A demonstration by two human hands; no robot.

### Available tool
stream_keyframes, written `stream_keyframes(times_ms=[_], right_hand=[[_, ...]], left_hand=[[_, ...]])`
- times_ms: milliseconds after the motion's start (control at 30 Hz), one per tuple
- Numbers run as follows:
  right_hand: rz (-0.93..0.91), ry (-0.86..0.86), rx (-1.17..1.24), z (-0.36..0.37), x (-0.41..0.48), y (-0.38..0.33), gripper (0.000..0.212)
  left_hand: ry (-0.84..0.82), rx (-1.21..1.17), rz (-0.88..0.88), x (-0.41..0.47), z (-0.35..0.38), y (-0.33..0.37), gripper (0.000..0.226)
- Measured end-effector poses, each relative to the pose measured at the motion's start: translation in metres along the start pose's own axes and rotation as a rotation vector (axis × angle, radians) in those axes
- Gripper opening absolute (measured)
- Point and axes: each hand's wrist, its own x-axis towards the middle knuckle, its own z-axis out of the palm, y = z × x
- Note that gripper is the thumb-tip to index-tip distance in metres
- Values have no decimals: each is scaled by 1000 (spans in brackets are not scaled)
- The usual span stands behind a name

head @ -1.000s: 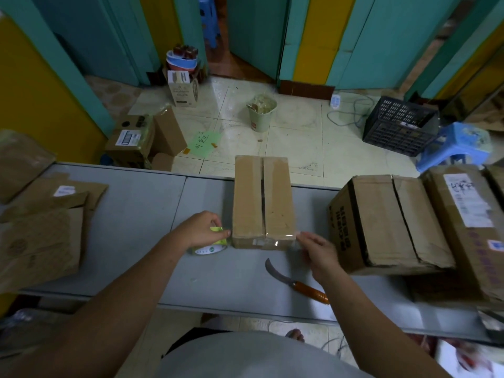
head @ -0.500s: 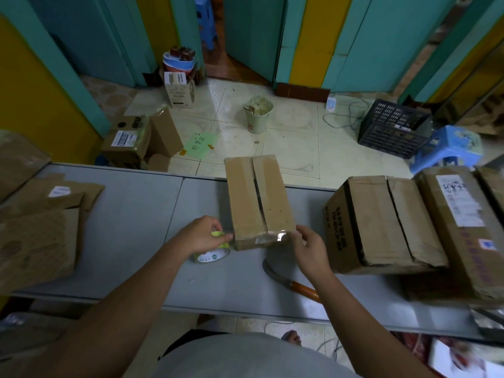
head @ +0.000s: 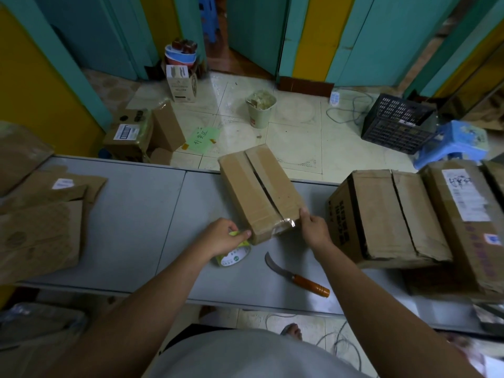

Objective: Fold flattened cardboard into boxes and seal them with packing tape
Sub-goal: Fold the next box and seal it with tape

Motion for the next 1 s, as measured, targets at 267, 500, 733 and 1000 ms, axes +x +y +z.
stream_keyframes(times_ms=[267, 500, 733, 1000], right_hand=[[89, -38, -4, -12, 14, -10, 68], [55, -18, 102, -18, 19, -11, 62], [-73, -32, 117, -24, -26, 20, 62], [-385, -156, -877, -17, -70, 83, 39]], left_hand=[[16, -161, 60, -9, 1, 3, 45], [6, -290, 194, -24, 21, 11, 87], [-37, -265, 215, -27, 21, 8, 76], [-66, -256, 181, -31, 17, 21, 81]])
